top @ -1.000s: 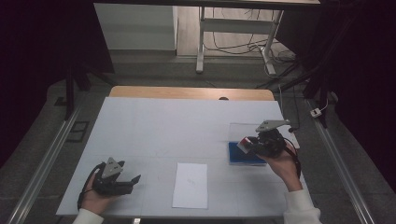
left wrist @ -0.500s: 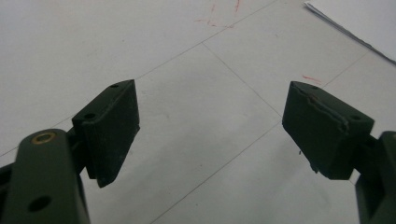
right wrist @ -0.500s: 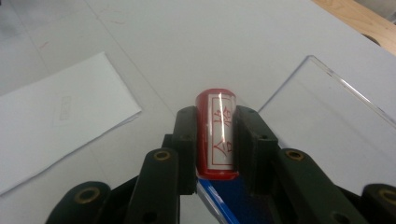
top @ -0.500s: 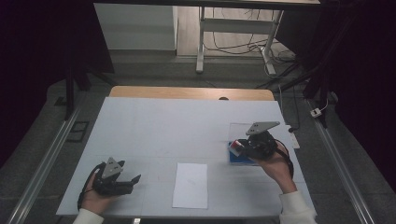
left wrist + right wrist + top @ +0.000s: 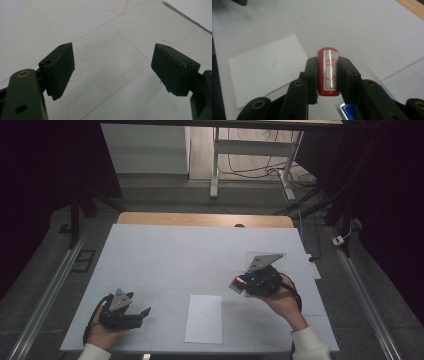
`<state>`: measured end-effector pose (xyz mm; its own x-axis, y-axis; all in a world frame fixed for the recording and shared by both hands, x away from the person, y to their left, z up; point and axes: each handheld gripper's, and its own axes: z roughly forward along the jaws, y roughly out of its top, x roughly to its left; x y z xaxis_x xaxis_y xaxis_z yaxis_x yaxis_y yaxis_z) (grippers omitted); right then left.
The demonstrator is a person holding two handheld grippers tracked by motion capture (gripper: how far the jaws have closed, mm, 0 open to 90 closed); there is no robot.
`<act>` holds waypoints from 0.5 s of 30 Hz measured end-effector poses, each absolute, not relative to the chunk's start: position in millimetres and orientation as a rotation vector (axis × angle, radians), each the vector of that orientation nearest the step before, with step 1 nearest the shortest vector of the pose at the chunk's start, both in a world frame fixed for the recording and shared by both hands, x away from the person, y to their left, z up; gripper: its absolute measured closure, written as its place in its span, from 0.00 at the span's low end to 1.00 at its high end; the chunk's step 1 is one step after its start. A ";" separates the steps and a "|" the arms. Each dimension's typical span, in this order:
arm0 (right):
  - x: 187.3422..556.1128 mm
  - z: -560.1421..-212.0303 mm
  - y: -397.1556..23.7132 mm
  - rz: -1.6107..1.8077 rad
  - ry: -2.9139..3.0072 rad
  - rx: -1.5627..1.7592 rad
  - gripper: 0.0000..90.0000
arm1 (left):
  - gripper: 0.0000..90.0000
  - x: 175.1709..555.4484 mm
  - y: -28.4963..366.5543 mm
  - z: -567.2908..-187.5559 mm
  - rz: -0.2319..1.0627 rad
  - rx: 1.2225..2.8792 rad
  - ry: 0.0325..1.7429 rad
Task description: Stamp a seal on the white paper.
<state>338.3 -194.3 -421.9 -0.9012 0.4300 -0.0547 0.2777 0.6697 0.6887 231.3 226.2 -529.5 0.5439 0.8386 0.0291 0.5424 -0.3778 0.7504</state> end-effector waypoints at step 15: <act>321.3 -425.4 -161.2 1.078 2.737 0.431 0.78 | 0.21 231.6 225.9 -529.6 0.539 2.079 1.113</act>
<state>321.3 -161.2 -425.4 -0.9440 0.3260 -0.0499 0.2045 0.6972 0.6871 231.6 225.9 -529.6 0.5424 0.8396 0.0309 0.5447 -0.3794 0.7479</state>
